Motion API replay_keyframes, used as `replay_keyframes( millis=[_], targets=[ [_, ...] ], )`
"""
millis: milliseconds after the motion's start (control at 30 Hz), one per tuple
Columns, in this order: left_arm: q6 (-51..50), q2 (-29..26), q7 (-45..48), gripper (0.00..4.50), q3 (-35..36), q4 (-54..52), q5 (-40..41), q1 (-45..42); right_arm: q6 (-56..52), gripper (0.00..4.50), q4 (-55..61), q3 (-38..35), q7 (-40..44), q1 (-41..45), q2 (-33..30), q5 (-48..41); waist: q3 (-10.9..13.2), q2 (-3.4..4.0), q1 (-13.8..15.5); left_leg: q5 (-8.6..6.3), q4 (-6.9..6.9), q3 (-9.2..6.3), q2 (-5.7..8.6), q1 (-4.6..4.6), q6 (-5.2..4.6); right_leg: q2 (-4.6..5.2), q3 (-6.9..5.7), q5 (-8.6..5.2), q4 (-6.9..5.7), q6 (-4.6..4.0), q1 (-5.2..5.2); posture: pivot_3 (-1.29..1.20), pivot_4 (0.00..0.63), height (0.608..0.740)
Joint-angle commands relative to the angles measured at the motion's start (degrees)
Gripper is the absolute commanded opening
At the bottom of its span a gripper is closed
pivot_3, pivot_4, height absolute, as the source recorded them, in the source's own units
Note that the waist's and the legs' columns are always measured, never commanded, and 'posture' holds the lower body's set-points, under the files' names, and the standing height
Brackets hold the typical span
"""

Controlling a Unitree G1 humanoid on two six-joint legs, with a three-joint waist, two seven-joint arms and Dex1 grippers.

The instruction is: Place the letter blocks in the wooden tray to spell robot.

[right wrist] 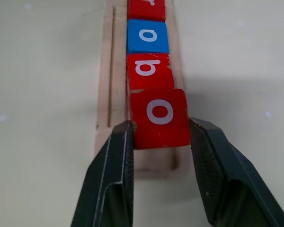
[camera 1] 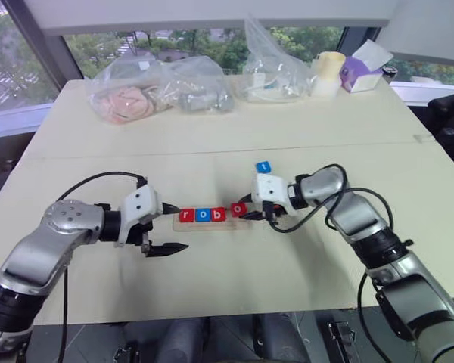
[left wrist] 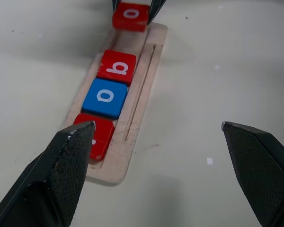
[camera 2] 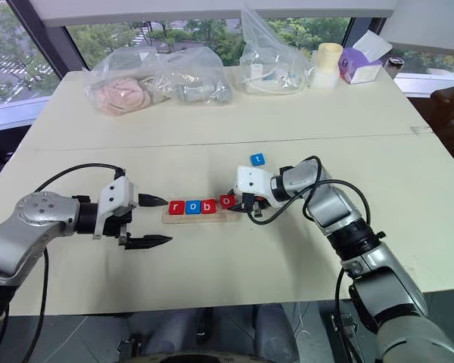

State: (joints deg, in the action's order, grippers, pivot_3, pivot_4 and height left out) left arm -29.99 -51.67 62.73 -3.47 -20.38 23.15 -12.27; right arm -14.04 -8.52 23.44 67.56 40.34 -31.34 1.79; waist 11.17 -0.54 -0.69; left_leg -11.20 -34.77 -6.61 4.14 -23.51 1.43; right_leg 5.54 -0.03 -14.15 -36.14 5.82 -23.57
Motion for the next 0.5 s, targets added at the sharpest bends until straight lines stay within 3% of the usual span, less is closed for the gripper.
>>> replay_keyframes(
  millis=[33, 500],
  targets=[
    [-0.8, -0.3, -1.0, 4.5, 1.6, -2.6, 0.7, 0.5, -0.9, 1.11, -0.7, 0.8, -1.8, 2.5, 1.7, 2.1, 0.0, 0.0, 0.0, 0.0, 0.0, 0.01, 0.01, 0.0, 0.0, 0.0, 0.0, 0.0, 0.0, 0.0, 0.0, 0.0, 0.15, 0.74],
    [-2.2, 0.2, -3.1, 4.5, 1.2, -4.0, 1.2, 0.6, -2.6, 1.11, 1.0, 1.4, -0.9, 2.3, 2.1, 2.9, 0.0, 0.0, -0.1, 0.0, -0.01, 0.0, 0.0, 0.0, 0.0, -0.04, -0.01, 0.01, -0.02, 0.01, 0.0, 0.0, 0.15, 0.74]
  ],
)
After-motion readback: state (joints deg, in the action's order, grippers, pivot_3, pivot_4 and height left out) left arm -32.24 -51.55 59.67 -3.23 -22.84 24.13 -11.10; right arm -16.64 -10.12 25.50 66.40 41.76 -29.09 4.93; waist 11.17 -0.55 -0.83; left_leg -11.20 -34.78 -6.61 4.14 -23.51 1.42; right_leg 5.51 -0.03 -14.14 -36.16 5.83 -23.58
